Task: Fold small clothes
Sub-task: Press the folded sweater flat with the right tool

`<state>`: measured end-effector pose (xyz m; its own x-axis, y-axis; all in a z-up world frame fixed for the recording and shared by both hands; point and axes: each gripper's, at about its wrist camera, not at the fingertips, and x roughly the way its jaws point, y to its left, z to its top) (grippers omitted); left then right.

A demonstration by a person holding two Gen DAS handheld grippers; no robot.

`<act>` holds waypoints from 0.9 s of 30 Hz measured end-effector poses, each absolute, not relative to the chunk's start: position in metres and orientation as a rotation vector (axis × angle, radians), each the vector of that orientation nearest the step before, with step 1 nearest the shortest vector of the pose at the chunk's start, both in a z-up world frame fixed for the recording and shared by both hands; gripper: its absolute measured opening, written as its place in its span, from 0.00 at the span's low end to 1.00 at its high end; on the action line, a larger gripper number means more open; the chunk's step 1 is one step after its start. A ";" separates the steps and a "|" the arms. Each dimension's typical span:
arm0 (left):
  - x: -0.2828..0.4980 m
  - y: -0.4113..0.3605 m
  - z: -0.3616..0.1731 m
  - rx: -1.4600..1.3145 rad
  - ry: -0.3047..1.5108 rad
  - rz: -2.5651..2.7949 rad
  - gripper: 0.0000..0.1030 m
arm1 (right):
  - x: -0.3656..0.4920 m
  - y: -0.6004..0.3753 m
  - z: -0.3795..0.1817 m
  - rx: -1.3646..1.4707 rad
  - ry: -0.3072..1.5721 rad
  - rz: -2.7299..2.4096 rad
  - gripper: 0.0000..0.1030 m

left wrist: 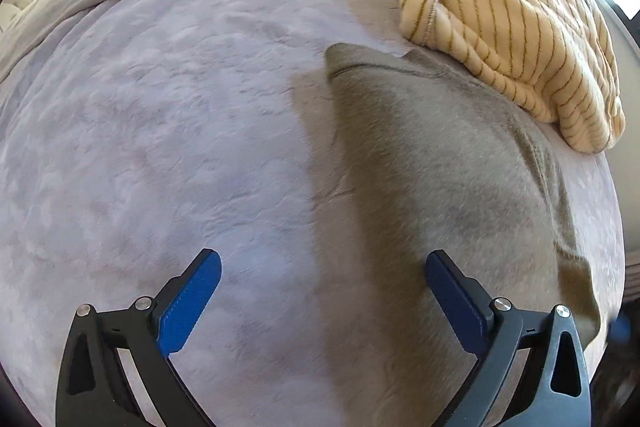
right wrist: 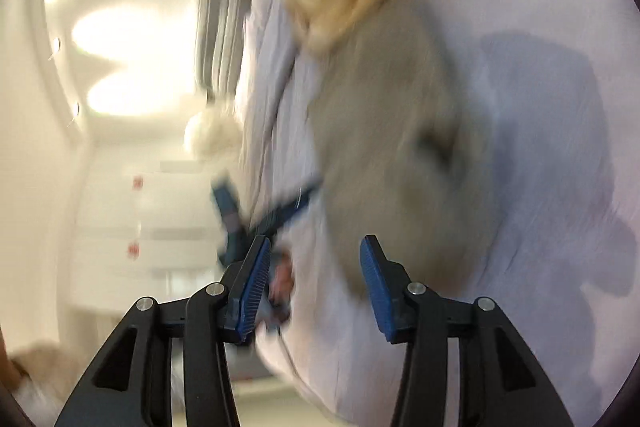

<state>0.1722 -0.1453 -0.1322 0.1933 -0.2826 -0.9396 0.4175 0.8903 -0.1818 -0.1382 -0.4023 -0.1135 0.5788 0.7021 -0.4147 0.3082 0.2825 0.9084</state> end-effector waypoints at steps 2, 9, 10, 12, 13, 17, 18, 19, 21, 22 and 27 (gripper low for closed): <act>0.171 -0.142 -0.134 0.119 1.294 -0.488 1.00 | -0.134 -0.373 -0.133 1.266 1.089 0.309 0.50; 0.161 -0.133 -0.126 0.082 1.291 -0.486 1.00 | -0.079 -0.331 -0.160 1.238 1.031 0.220 0.51; 0.160 -0.130 -0.124 0.084 1.288 -0.485 1.00 | -0.073 -0.329 -0.157 1.239 1.015 0.227 0.51; 0.157 -0.121 -0.124 0.089 1.295 -0.475 1.00 | -0.066 -0.325 -0.151 1.212 1.010 0.259 0.48; 0.156 -0.118 -0.125 0.086 1.302 -0.472 1.00 | -0.062 -0.319 -0.149 1.185 1.032 0.271 0.45; 0.153 -0.108 -0.128 0.066 1.322 -0.459 0.99 | -0.045 -0.281 -0.160 1.031 1.165 0.323 0.11; 0.152 -0.108 -0.129 0.067 1.319 -0.453 1.00 | -0.047 -0.273 -0.172 1.025 1.207 0.327 0.10; 0.151 -0.109 -0.129 0.070 1.317 -0.449 1.00 | -0.049 -0.267 -0.180 1.046 1.240 0.326 0.09; 0.150 -0.112 -0.128 0.075 1.316 -0.445 1.00 | -0.057 -0.256 -0.188 1.078 1.288 0.358 0.08; 0.149 -0.115 -0.127 0.080 1.311 -0.449 0.99 | -0.060 -0.252 -0.184 1.060 1.297 0.381 0.08; 0.146 -0.126 -0.117 0.115 1.262 -0.475 0.99 | -0.071 -0.277 -0.135 0.961 1.242 0.402 0.12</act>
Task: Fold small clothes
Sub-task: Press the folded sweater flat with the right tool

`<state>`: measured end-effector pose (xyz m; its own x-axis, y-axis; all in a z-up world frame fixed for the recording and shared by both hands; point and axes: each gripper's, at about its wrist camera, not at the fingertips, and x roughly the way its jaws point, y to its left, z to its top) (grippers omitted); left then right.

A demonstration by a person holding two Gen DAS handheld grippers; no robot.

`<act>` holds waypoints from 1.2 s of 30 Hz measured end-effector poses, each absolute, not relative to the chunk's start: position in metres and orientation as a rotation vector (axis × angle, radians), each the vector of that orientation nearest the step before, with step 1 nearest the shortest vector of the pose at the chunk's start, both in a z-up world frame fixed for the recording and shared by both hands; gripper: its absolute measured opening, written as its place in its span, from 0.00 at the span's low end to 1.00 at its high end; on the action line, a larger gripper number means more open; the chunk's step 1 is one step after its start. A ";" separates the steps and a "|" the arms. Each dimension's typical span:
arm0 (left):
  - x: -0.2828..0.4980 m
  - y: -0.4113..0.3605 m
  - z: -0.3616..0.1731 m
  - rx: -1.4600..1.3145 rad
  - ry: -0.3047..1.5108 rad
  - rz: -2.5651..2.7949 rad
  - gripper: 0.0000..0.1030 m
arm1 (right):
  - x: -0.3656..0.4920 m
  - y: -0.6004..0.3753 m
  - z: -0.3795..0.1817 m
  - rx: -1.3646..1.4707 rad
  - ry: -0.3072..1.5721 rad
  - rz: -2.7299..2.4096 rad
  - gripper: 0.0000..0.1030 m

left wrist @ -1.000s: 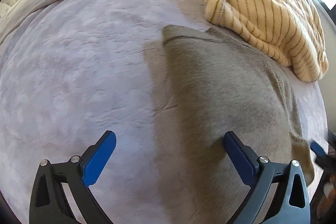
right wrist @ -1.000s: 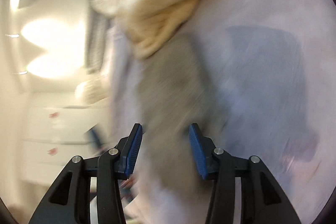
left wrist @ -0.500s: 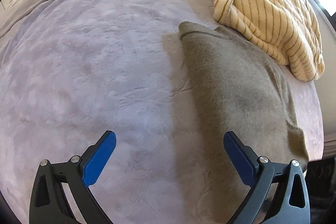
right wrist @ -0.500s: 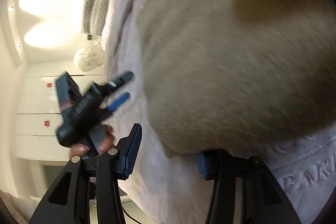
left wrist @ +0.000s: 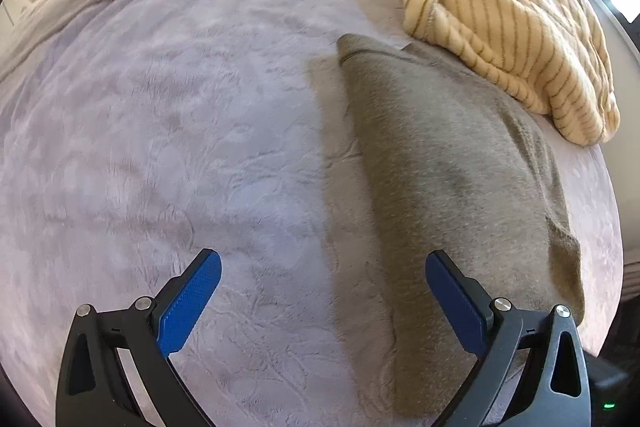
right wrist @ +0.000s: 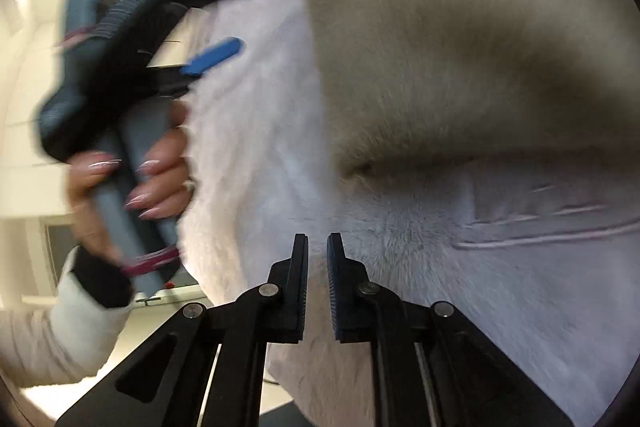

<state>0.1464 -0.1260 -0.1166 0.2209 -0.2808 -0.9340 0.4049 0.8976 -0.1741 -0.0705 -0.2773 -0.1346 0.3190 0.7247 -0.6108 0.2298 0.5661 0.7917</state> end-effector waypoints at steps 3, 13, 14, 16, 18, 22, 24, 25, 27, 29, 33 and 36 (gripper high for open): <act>0.145 -0.135 -0.111 0.106 1.243 -0.497 1.00 | -0.055 -0.321 -0.109 0.904 1.147 0.275 0.12; 0.126 -0.156 -0.139 0.102 1.303 -0.494 1.00 | -0.087 -0.432 -0.179 1.218 1.068 -0.090 0.00; 0.126 -0.157 -0.138 0.105 1.300 -0.491 1.00 | -0.088 -0.430 -0.178 1.226 1.064 -0.100 0.00; 0.125 -0.160 -0.136 0.131 1.288 -0.493 1.00 | -0.088 -0.429 -0.170 1.184 1.081 -0.127 0.00; 0.125 -0.162 -0.135 0.152 1.282 -0.495 1.00 | -0.090 -0.436 -0.154 1.103 1.109 -0.179 0.00; 0.128 -0.160 -0.135 0.138 1.298 -0.496 1.00 | -0.108 -0.466 -0.122 0.979 1.121 -0.282 0.06; 0.130 -0.158 -0.136 0.125 1.306 -0.491 1.00 | -0.116 -0.473 -0.116 0.986 1.104 -0.284 0.08; 0.130 -0.157 -0.137 0.121 1.310 -0.493 1.00 | -0.113 -0.474 -0.115 0.991 1.104 -0.286 0.11; 0.130 -0.157 -0.137 0.122 1.312 -0.493 1.00 | -0.121 -0.483 -0.110 0.984 1.115 -0.296 0.23; 0.129 -0.157 -0.137 0.134 1.309 -0.493 1.00 | -0.127 -0.484 -0.114 0.978 1.123 -0.301 0.44; 0.130 -0.158 -0.136 0.148 1.314 -0.498 1.00 | -0.117 -0.473 -0.120 0.994 1.129 -0.284 0.46; 0.131 -0.160 -0.137 0.150 1.321 -0.501 1.00 | -0.113 -0.472 -0.122 0.984 1.140 -0.271 0.48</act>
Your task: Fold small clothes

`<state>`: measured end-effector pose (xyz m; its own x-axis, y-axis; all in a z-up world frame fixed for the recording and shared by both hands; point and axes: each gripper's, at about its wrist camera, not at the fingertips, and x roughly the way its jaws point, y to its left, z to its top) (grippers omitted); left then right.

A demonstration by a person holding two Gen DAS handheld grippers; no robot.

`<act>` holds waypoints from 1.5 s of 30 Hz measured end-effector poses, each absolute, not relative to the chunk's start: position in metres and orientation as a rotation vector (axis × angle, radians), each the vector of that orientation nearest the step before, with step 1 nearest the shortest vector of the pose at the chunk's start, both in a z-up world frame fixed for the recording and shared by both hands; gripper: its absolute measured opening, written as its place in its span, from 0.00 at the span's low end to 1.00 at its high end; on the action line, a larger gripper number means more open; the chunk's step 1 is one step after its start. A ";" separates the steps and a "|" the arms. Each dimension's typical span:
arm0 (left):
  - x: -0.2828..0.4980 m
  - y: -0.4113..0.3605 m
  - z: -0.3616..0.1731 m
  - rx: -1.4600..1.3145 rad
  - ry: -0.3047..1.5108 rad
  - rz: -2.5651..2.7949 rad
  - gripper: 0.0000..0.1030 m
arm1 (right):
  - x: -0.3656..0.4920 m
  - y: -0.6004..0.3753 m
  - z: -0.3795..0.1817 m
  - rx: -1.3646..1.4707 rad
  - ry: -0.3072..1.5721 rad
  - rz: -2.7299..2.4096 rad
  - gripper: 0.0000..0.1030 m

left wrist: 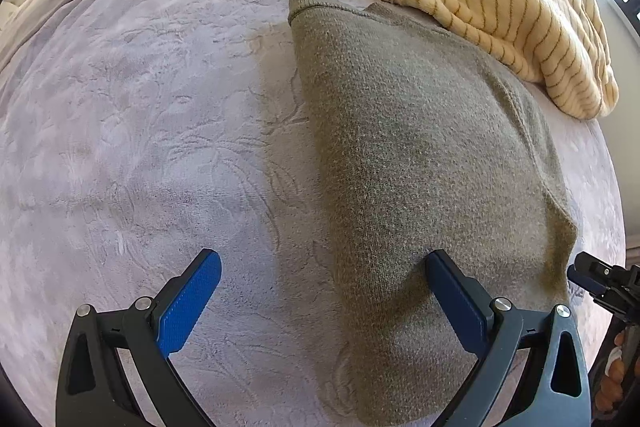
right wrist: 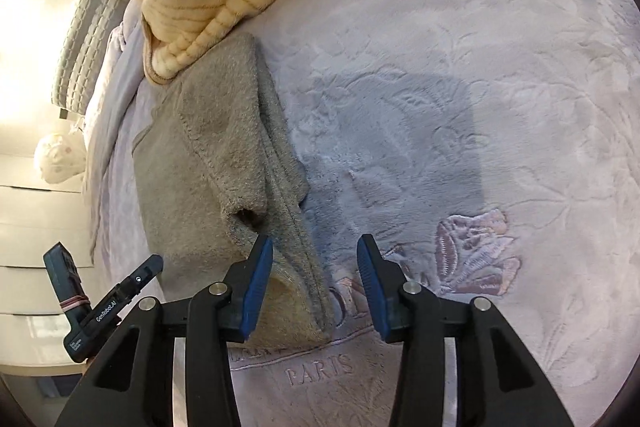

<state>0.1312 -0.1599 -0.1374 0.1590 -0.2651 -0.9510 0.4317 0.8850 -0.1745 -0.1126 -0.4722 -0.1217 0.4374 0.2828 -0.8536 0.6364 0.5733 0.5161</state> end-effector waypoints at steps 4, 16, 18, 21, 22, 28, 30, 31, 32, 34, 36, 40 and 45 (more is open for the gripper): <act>0.133 -0.161 -0.139 0.145 1.338 -0.496 1.00 | -0.109 -0.476 -0.119 0.953 1.152 -0.250 0.57; 0.135 -0.156 -0.130 0.119 1.305 -0.495 1.00 | -0.092 -0.491 -0.124 0.939 1.170 -0.185 0.67; 0.143 -0.151 -0.129 0.071 1.325 -0.487 1.00 | -0.088 -0.495 -0.125 0.944 1.168 -0.174 0.67; 0.158 -0.140 -0.128 -0.014 1.357 -0.440 1.00 | -0.081 -0.502 -0.126 0.946 1.155 -0.154 0.67; 0.164 -0.137 -0.127 -0.019 1.347 -0.417 1.00 | -0.078 -0.504 -0.126 0.946 1.154 -0.148 0.67; 0.187 -0.124 -0.141 -0.144 1.420 -0.399 0.99 | -0.053 -0.517 -0.144 1.029 1.153 -0.044 0.68; 0.190 -0.127 -0.143 -0.177 1.430 -0.423 0.99 | -0.045 -0.520 -0.153 1.071 1.158 -0.003 0.68; 0.191 -0.130 -0.144 -0.178 1.432 -0.437 0.99 | -0.042 -0.521 -0.158 1.094 1.161 0.026 0.68; 0.191 -0.135 -0.145 -0.172 1.434 -0.453 0.99 | -0.039 -0.522 -0.163 1.115 1.166 0.048 0.68; 0.190 -0.149 -0.149 -0.133 1.436 -0.468 0.99 | -0.034 -0.524 -0.172 1.147 1.181 0.091 0.71; 0.188 -0.163 -0.153 -0.094 1.429 -0.493 1.00 | -0.030 -0.524 -0.179 1.166 1.193 0.113 0.72; 0.184 -0.182 -0.161 -0.088 1.429 -0.553 1.00 | -0.016 -0.517 -0.182 1.152 1.212 0.182 0.76; 0.180 -0.193 -0.169 -0.106 1.432 -0.592 1.00 | 0.006 -0.492 -0.184 1.021 1.265 0.327 0.77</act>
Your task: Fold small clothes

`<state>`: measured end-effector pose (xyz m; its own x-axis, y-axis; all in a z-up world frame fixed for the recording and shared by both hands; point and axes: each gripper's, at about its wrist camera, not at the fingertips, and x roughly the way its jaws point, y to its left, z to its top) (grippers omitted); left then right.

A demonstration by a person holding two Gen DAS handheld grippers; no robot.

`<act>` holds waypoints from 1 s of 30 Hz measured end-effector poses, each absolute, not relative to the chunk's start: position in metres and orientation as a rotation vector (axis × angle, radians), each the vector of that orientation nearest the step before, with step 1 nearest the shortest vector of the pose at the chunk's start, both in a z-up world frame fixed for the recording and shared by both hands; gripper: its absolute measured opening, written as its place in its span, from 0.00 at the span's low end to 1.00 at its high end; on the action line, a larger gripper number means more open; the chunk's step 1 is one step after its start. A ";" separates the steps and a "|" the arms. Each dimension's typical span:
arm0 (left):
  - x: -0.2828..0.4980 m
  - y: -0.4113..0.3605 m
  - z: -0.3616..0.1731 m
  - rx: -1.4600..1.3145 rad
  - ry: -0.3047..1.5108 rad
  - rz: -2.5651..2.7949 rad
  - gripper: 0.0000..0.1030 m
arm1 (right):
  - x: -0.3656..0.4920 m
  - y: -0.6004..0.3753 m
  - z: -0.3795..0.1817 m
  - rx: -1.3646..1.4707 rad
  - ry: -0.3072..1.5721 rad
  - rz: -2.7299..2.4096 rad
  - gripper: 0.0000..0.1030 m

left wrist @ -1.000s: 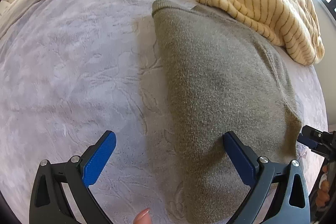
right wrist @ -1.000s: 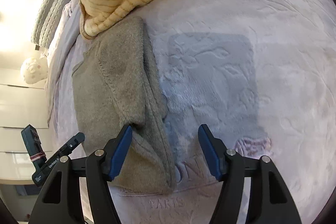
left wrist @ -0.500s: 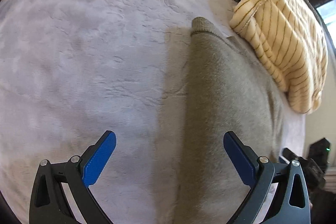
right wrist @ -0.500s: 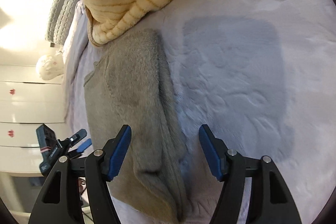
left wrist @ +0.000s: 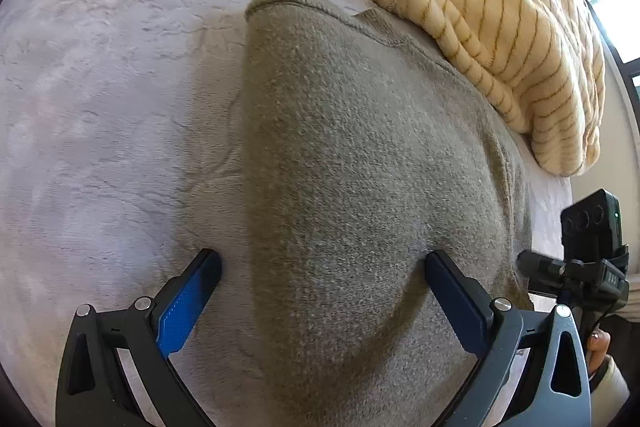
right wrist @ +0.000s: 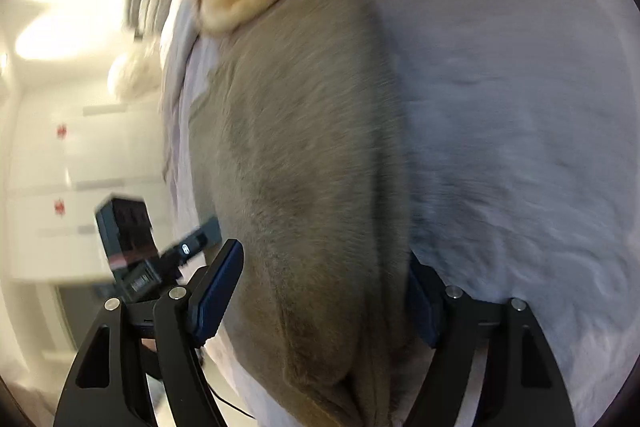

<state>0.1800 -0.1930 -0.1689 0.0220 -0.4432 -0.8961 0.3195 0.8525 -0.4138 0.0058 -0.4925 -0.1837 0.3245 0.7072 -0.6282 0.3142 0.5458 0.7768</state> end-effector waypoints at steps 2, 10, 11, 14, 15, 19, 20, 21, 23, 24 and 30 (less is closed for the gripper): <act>0.181 -0.194 -0.171 -0.113 1.431 -0.598 1.00 | 0.012 -0.486 -0.184 0.997 1.267 0.361 0.79; 0.179 -0.195 -0.176 -0.126 1.416 -0.601 1.00 | 0.027 -0.475 -0.196 1.092 1.251 0.397 0.79; 0.178 -0.193 -0.177 -0.126 1.415 -0.603 1.00 | 0.028 -0.474 -0.195 1.092 1.256 0.392 0.78; 0.177 -0.196 -0.175 -0.123 1.413 -0.625 0.99 | 0.029 -0.466 -0.188 1.027 1.287 0.359 0.53; 0.175 -0.198 -0.173 -0.122 1.407 -0.640 0.97 | 0.028 -0.464 -0.185 1.034 1.282 0.354 0.50; 0.167 -0.203 -0.160 -0.098 1.356 -0.682 0.64 | 0.020 -0.465 -0.172 1.171 1.195 0.387 0.35; 0.167 -0.201 -0.156 -0.098 1.350 -0.686 0.56 | 0.019 -0.463 -0.167 1.202 1.173 0.404 0.34; 0.167 -0.197 -0.153 -0.110 1.352 -0.693 0.52 | 0.018 -0.459 -0.161 1.225 1.155 0.418 0.34; 0.169 -0.190 -0.145 -0.154 1.362 -0.722 0.45 | 0.018 -0.450 -0.152 1.238 1.141 0.432 0.35; 0.170 -0.185 -0.140 -0.177 1.368 -0.736 0.45 | 0.018 -0.444 -0.146 1.241 1.138 0.440 0.35; 0.163 -0.151 -0.103 -0.191 1.339 -0.763 0.45 | 0.016 -0.396 -0.122 1.275 1.136 0.513 0.35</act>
